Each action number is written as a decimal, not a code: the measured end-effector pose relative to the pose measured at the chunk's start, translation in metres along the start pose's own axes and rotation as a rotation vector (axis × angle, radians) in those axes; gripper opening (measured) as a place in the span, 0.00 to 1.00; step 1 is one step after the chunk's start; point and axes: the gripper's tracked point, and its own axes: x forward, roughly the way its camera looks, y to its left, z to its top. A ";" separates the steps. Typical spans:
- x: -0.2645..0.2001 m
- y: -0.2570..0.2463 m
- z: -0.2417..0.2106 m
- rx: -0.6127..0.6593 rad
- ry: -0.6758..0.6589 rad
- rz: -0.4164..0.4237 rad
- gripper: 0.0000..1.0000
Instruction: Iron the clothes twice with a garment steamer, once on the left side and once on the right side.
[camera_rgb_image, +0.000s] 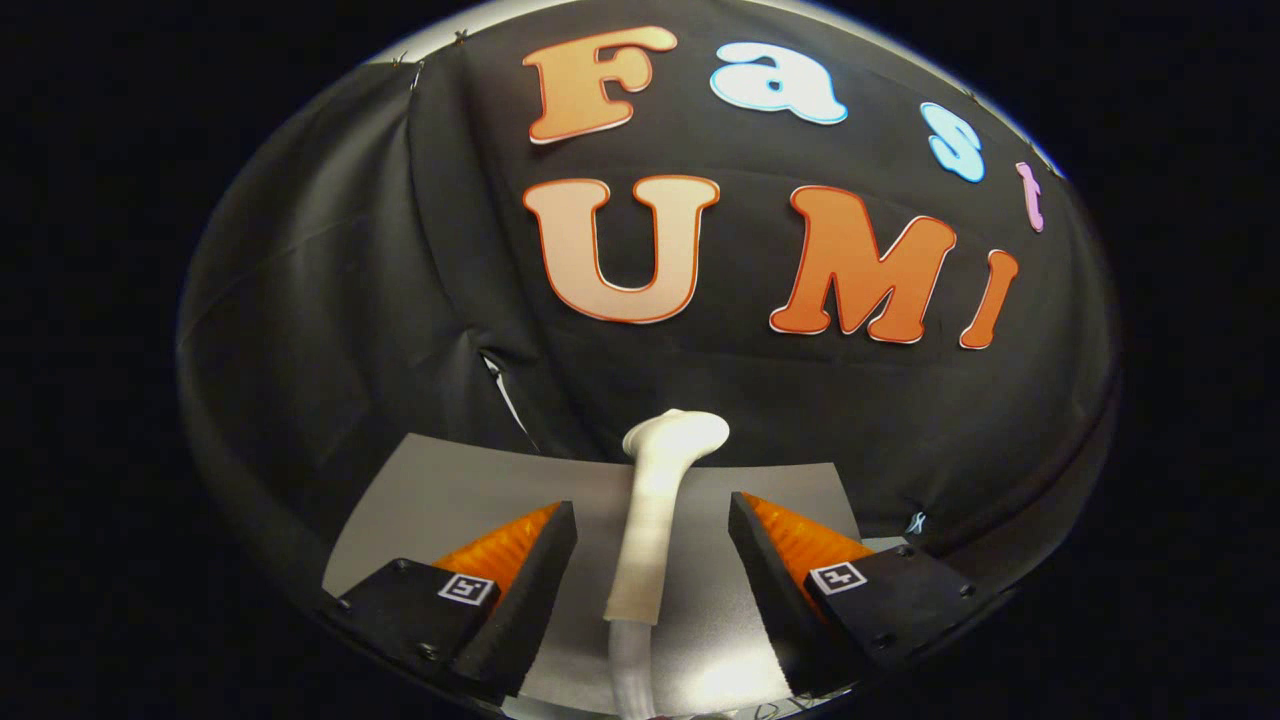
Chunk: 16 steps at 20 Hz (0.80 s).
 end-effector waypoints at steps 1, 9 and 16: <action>0.011 -0.004 -0.004 -0.012 0.031 -0.014 0.99; 0.059 0.007 -0.027 -0.045 0.146 -0.027 0.74; 0.075 0.001 -0.043 0.014 0.221 -0.042 0.49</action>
